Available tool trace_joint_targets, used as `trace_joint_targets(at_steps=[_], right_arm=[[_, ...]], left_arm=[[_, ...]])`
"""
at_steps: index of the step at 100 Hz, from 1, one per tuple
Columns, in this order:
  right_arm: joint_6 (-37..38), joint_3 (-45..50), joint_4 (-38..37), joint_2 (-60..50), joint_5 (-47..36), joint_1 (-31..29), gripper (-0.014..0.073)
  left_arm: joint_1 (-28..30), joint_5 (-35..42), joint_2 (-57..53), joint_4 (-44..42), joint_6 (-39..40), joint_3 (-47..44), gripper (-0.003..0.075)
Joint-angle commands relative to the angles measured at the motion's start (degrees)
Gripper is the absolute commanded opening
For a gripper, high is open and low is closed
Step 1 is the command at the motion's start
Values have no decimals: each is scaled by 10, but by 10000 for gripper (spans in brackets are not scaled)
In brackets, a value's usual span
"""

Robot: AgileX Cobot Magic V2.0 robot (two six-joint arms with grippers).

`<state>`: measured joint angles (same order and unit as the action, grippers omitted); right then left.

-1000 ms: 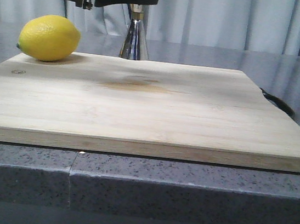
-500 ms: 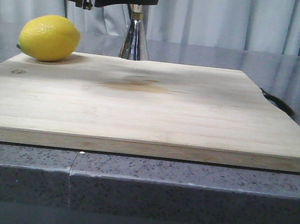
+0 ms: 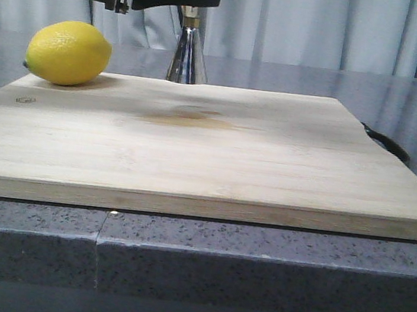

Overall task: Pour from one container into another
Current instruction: 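Tilt the beaker with the right gripper, pouring water into the jigger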

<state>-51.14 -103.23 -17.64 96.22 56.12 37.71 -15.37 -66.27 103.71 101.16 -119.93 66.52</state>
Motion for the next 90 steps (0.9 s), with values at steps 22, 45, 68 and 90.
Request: trace_joint_targets(at_steps=[22, 45, 68, 90], right_arm=[[-35, -19, -26, -25, -44, 0, 282], [-68, -19, -26, -25, -48, 0, 282], [-100, -19, -26, -25, -49, 0, 282], [-118, -19, -26, -25, -56, 0, 282]], left_arm=[[-4, -51, -23, 56, 3, 18, 274], [-4, -51, -23, 56, 3, 18, 274], [-4, -51, -23, 56, 3, 18, 274], [-4, -51, -23, 56, 3, 18, 274]])
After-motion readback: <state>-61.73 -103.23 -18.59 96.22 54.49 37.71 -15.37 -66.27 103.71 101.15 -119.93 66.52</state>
